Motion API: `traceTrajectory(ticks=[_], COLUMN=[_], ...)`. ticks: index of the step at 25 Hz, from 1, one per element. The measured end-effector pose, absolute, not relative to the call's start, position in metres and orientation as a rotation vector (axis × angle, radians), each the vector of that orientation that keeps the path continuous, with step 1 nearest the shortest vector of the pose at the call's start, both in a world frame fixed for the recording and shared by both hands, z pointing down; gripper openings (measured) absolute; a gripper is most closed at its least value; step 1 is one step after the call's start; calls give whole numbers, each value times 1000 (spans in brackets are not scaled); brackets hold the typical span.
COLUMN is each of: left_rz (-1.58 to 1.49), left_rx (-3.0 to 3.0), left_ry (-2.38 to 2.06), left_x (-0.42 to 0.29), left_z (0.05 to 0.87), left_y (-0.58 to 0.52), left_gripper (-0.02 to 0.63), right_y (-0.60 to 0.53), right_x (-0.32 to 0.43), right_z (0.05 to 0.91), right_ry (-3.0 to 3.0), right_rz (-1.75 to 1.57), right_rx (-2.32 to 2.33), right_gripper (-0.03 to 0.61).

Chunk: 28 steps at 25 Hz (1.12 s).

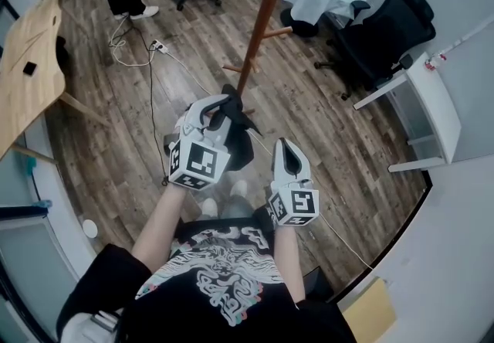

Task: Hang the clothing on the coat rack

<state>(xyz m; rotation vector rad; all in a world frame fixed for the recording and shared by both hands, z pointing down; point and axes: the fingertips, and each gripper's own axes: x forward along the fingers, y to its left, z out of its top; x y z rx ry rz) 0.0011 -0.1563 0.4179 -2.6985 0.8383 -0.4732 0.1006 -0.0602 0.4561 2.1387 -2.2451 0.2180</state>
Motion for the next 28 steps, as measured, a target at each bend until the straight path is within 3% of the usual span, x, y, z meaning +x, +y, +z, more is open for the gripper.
traceTrajectory(ticks=[24, 26, 28], left_rz=[-459, -470, -475], left_rx=[-2650, -2644, -2644], left_ry=[895, 884, 879], left_x=[27, 28, 31], left_z=[399, 404, 404], left_y=[-228, -231, -233], left_gripper=[17, 17, 17], right_y=[-158, -163, -167], right_x=[120, 110, 101], right_z=[461, 462, 463], right_ry=[-2372, -2428, -2454], right_rz=[181, 183, 172], right_rx=[1998, 1929, 1866], right_gripper=[3, 108, 132])
